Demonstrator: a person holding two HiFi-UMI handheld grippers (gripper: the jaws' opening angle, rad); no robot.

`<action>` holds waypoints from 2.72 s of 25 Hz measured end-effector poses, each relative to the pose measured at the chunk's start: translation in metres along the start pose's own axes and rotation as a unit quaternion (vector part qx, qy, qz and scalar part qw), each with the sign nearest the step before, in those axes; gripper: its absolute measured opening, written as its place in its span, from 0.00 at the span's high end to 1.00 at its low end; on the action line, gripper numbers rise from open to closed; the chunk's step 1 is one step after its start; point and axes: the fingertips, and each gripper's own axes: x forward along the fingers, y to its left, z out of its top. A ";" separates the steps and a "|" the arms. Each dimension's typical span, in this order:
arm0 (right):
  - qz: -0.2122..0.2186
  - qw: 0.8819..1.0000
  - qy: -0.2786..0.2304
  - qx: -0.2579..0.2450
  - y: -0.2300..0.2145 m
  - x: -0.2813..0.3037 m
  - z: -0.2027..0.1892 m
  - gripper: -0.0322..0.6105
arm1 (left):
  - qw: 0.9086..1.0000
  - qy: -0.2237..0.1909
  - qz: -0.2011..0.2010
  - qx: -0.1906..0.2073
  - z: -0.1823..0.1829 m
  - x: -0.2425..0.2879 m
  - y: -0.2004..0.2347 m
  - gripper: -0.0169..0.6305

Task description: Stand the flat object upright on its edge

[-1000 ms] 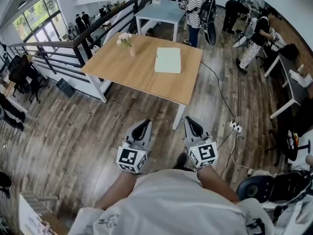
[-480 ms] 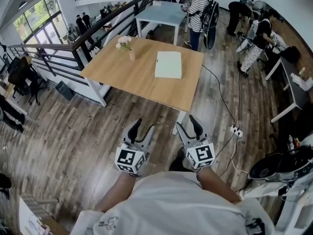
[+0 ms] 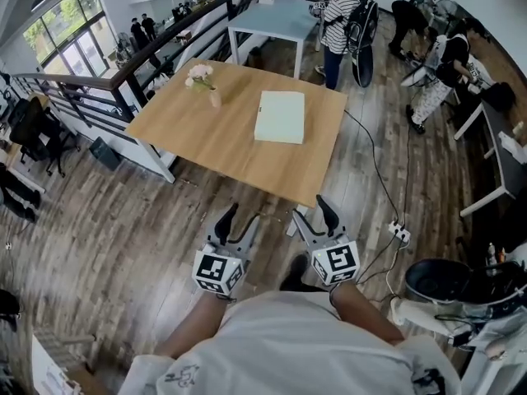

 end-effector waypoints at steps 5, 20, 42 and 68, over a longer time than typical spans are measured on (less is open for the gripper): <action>0.006 1.000 0.001 0.011 -0.065 0.038 -0.004 0.51 | 1.000 0.014 0.000 0.001 -0.005 0.074 0.008 0.64; -0.014 0.998 0.017 0.052 -0.223 0.093 -0.018 0.50 | 0.999 0.042 0.005 0.018 -0.007 0.232 0.011 0.64; -0.038 0.977 0.165 0.127 -0.271 0.254 -0.119 0.50 | 0.987 0.147 -0.056 -0.032 -0.080 0.378 0.143 0.64; -0.049 0.922 0.330 0.196 -0.340 0.434 -0.300 0.50 | 0.928 0.342 -0.055 -0.134 -0.266 0.507 0.312 0.60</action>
